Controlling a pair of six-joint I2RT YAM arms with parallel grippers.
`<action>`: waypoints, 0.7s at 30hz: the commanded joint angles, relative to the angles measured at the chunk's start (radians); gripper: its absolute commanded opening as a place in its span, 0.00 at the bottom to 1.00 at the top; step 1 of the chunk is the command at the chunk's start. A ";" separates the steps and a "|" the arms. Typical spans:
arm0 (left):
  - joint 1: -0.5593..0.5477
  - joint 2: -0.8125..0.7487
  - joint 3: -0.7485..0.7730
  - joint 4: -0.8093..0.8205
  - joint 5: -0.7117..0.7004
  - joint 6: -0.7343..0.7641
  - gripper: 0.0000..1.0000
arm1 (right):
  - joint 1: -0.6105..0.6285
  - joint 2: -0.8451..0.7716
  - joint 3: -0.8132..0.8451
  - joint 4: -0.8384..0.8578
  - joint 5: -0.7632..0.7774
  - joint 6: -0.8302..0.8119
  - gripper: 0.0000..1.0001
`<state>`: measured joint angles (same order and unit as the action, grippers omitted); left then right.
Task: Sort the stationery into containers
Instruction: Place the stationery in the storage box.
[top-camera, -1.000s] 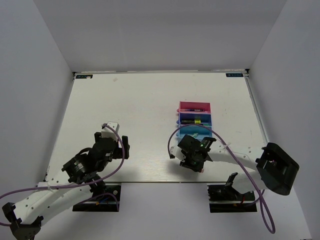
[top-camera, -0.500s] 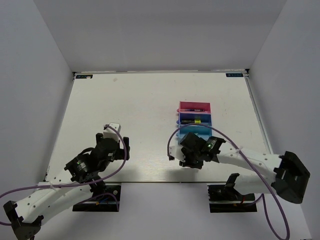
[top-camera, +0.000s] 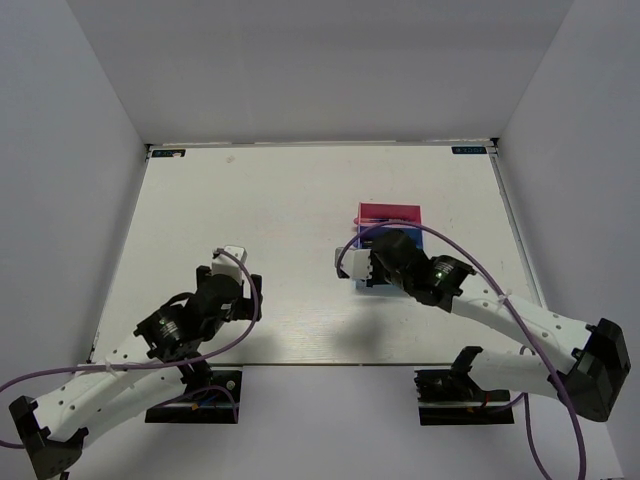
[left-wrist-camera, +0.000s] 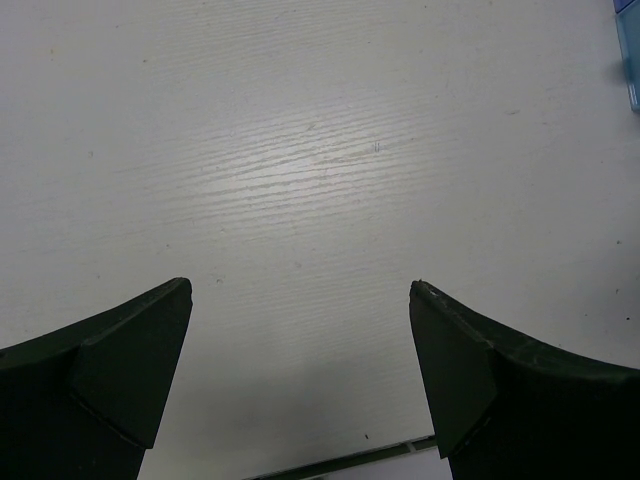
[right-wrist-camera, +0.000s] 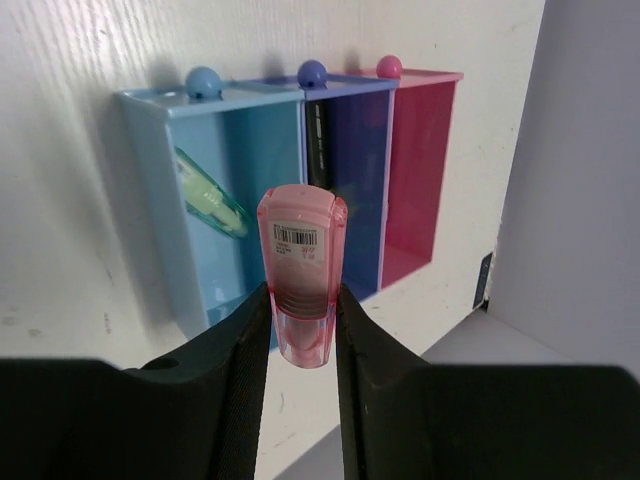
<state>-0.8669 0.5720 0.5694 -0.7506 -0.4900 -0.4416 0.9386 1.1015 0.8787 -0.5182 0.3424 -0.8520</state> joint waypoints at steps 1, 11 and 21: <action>0.002 0.012 0.024 0.022 0.013 0.004 1.00 | -0.046 0.012 0.002 0.072 0.012 -0.120 0.00; 0.005 0.028 0.015 0.040 0.028 0.011 1.00 | -0.184 0.112 0.043 -0.037 -0.203 -0.110 0.01; 0.000 0.037 0.010 0.043 0.036 0.010 1.00 | -0.251 0.139 0.094 -0.098 -0.315 -0.045 0.44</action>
<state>-0.8669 0.6048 0.5694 -0.7246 -0.4595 -0.4347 0.7029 1.2491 0.9096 -0.5903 0.0956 -0.9287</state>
